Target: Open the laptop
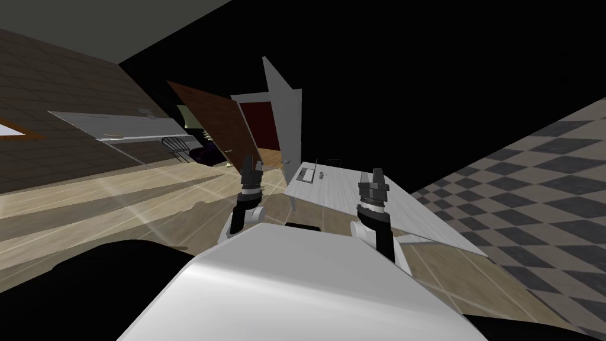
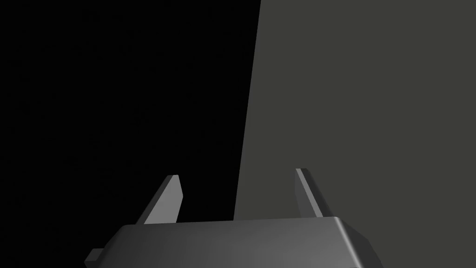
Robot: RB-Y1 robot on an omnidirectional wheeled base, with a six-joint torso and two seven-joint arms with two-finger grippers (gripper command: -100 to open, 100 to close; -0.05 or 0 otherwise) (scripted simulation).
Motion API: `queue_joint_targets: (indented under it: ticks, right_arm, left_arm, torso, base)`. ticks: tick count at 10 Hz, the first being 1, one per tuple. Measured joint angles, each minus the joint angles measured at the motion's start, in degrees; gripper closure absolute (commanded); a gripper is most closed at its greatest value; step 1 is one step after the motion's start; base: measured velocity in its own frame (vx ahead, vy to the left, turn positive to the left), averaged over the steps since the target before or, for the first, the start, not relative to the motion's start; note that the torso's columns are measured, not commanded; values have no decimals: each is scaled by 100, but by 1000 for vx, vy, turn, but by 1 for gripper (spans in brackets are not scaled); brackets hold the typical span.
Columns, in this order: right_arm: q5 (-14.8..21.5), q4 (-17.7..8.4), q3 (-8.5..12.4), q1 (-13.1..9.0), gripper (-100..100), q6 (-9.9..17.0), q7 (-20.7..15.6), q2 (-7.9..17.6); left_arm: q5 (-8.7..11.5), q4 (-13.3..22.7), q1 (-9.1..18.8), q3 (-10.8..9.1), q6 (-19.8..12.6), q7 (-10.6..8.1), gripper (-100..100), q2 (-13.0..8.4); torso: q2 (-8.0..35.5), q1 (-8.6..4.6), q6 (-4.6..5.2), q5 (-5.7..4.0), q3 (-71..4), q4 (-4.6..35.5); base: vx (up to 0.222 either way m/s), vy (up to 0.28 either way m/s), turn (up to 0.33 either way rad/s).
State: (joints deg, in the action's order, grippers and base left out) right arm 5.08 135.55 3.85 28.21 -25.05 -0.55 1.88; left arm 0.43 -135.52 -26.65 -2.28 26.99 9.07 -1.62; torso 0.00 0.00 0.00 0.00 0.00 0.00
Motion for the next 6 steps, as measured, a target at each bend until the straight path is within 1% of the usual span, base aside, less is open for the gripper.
queue_joint_targets:
  ticks: [1, 2, 6]
  right_arm:
    - [0, 0, 0, 0, 0, 0, 0, 0]
    - [0, 0, 0, 0, 0, 0, 0, 0]
    - [0, 1, 0, 0, 0, 0, 0, 0]
  left_arm:
    - [0, 0, 0, 0, 0, 0, 0, 0]
    - [0, 0, 0, 0, 0, 0, 0, 0]
    - [0, -1, 0, 0, 0, 0, 0, 0]
  torso:
    - [232, 0, 0, 0, -467, 235]
    - [597, 0, 0, 0, -1200, 600]
    - [2269, 0, 0, 0, -4536, 2268]
  base:
    - [0, 0, 0]
    - [0, 0, 0]
    - [0, 0, 0]
